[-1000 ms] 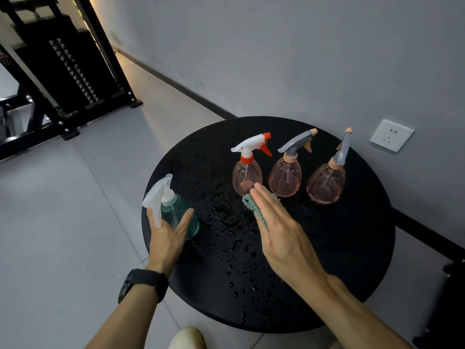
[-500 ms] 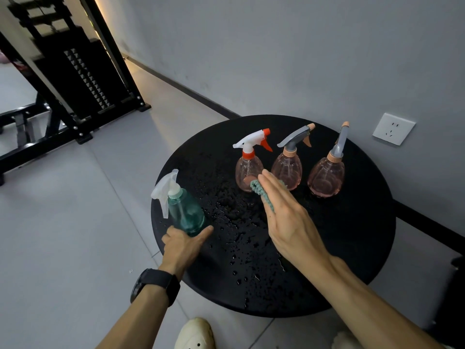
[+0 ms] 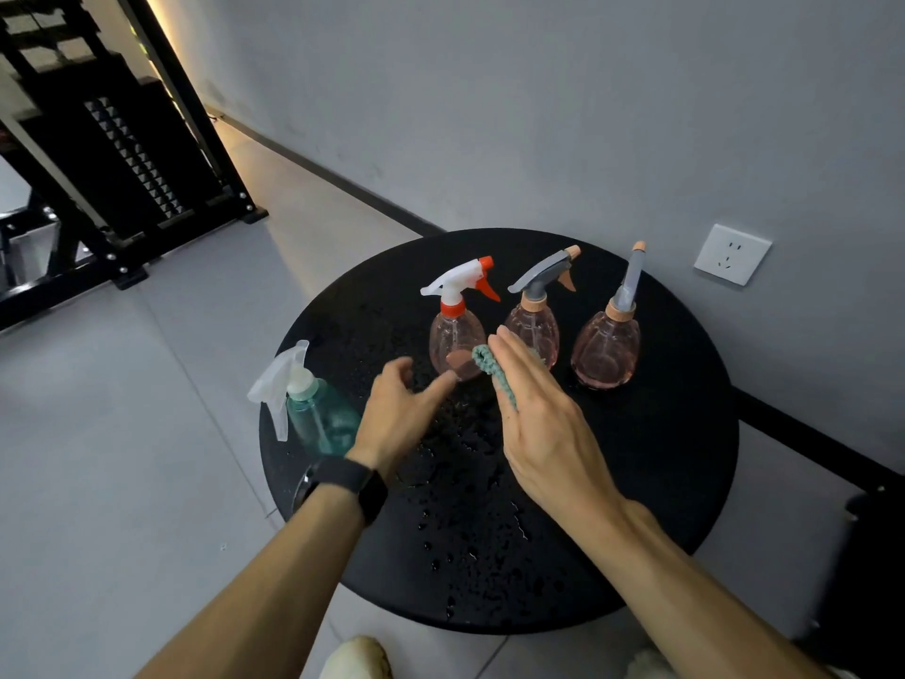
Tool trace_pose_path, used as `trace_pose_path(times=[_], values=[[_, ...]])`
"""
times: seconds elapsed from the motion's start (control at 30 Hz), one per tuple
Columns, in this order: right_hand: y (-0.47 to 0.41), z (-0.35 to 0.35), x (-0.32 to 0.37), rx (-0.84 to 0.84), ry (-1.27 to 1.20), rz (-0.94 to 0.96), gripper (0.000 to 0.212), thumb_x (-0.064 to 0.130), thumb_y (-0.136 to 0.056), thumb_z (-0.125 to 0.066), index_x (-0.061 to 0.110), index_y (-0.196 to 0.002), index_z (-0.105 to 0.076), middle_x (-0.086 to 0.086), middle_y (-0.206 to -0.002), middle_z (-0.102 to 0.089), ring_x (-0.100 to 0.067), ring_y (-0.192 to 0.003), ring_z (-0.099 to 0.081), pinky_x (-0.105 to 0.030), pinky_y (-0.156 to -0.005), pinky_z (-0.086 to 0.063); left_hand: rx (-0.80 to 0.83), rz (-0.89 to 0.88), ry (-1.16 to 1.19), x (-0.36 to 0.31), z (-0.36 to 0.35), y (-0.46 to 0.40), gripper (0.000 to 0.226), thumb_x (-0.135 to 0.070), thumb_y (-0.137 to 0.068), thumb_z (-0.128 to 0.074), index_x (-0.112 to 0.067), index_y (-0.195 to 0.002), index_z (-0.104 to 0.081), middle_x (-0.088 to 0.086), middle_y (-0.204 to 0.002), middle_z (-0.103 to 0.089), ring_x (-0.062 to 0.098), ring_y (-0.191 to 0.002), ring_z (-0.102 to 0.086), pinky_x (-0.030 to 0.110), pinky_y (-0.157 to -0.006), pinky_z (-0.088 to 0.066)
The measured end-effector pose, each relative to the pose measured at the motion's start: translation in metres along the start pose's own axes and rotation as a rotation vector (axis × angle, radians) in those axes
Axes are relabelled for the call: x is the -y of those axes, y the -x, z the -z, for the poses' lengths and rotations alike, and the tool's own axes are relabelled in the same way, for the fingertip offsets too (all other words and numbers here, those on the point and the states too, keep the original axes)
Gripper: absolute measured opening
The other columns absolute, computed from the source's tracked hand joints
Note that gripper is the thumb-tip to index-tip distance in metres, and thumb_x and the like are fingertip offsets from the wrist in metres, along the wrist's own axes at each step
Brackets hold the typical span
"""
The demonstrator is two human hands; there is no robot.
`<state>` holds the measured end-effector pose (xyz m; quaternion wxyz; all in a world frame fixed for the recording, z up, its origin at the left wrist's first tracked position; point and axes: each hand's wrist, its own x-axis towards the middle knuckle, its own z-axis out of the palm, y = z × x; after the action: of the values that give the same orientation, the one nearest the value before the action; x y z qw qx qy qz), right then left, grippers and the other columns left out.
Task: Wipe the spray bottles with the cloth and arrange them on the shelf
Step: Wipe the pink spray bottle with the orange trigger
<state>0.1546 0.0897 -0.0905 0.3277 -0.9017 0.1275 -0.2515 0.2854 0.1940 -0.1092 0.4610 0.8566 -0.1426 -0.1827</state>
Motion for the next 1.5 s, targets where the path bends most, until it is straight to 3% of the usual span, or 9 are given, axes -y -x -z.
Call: trace_pose_path(times=[0.13,0.27,0.43,0.67,1.0,1.2,1.3,1.4,1.5], values=[[-0.002,0.002,-0.002,0.006,-0.005,-0.018,0.050,0.007,-0.101,-0.041,0.009,-0.150,-0.031,-0.002,-0.157,-0.029,-0.010,-0.146,-0.023,-0.012,-0.115,-0.015,-0.044,-0.072,0.005,-0.021,-0.005,-0.036,0.076,-0.050,-0.087,-0.067,-0.014,-0.147,-0.038,0.007,-0.146,-0.046,0.020,-0.128,-0.050,0.041,-0.107,-0.045],[-0.003,0.002,-0.006,-0.003,-0.001,-0.034,0.051,0.007,-0.101,-0.042,0.010,-0.150,-0.030,-0.001,-0.157,-0.029,-0.009,-0.146,-0.023,-0.015,-0.116,-0.018,-0.052,-0.097,-0.013,-0.034,-0.014,-0.064,0.068,-0.041,-0.090,-0.066,-0.013,-0.146,-0.040,0.009,-0.145,-0.047,0.021,-0.129,-0.050,0.036,-0.105,-0.045],[-0.005,0.001,-0.010,-0.019,0.003,-0.038,0.050,0.006,-0.101,-0.044,0.009,-0.149,-0.033,-0.002,-0.156,-0.031,-0.009,-0.145,-0.024,-0.013,-0.116,-0.018,-0.019,-0.097,-0.024,-0.040,-0.024,-0.087,0.054,-0.032,-0.090,-0.068,-0.010,-0.136,-0.051,0.004,-0.124,-0.061,0.012,-0.100,-0.054,0.027,-0.082,-0.047],[-0.004,0.003,-0.014,0.003,0.003,-0.049,0.051,0.006,-0.101,-0.042,0.010,-0.150,-0.030,-0.002,-0.158,-0.029,-0.008,-0.146,-0.022,-0.014,-0.116,-0.017,-0.034,-0.069,-0.081,-0.039,-0.035,-0.103,0.039,-0.038,-0.090,-0.066,-0.010,-0.118,-0.064,0.005,-0.111,-0.069,0.023,-0.101,-0.066,0.040,-0.091,-0.053],[-0.006,0.008,-0.011,-0.002,-0.029,-0.074,0.049,0.010,-0.102,-0.040,0.011,-0.150,-0.030,0.000,-0.158,-0.028,-0.006,-0.145,-0.021,-0.007,-0.113,-0.014,-0.100,-0.129,-0.090,-0.042,-0.027,-0.073,0.033,-0.044,-0.090,-0.065,-0.013,-0.101,-0.068,0.002,-0.093,-0.071,0.019,-0.086,-0.068,0.035,-0.077,-0.056],[-0.009,0.018,-0.004,-0.048,-0.124,-0.104,0.048,0.016,-0.103,-0.040,0.015,-0.150,-0.031,0.004,-0.156,-0.030,0.003,-0.140,-0.022,-0.001,-0.108,-0.016,-0.040,-0.130,0.135,-0.053,0.001,-0.017,0.052,-0.062,-0.070,-0.072,-0.020,-0.100,-0.068,-0.003,-0.091,-0.075,0.014,-0.081,-0.073,0.040,-0.078,-0.060],[-0.008,0.021,0.009,-0.060,-0.161,-0.077,0.047,0.017,-0.103,-0.040,0.014,-0.150,-0.032,0.003,-0.155,-0.033,0.003,-0.139,-0.023,0.001,-0.105,-0.017,-0.009,-0.107,0.254,-0.059,0.008,0.013,0.040,-0.054,-0.077,-0.074,-0.019,-0.096,-0.068,-0.004,-0.087,-0.075,0.013,-0.078,-0.074,0.031,-0.073,-0.059],[-0.005,0.018,0.024,-0.055,-0.188,0.002,0.048,0.019,-0.104,-0.039,0.016,-0.150,-0.030,0.005,-0.155,-0.031,0.008,-0.139,-0.018,-0.005,-0.110,-0.019,0.016,-0.065,0.403,-0.064,0.010,0.039,0.031,-0.048,-0.084,-0.071,-0.018,-0.082,-0.061,-0.009,-0.070,-0.069,0.005,-0.061,-0.065,0.023,-0.057,-0.051],[-0.001,0.009,0.033,0.005,-0.140,0.072,0.050,0.030,-0.103,-0.034,0.024,-0.151,-0.018,0.015,-0.155,-0.020,0.008,-0.143,-0.012,-0.030,-0.119,-0.025,0.032,0.015,0.555,-0.062,0.011,0.052,0.041,-0.049,-0.083,-0.071,-0.011,-0.094,-0.059,-0.001,-0.077,-0.063,0.011,-0.069,-0.061,0.030,-0.063,-0.051]])
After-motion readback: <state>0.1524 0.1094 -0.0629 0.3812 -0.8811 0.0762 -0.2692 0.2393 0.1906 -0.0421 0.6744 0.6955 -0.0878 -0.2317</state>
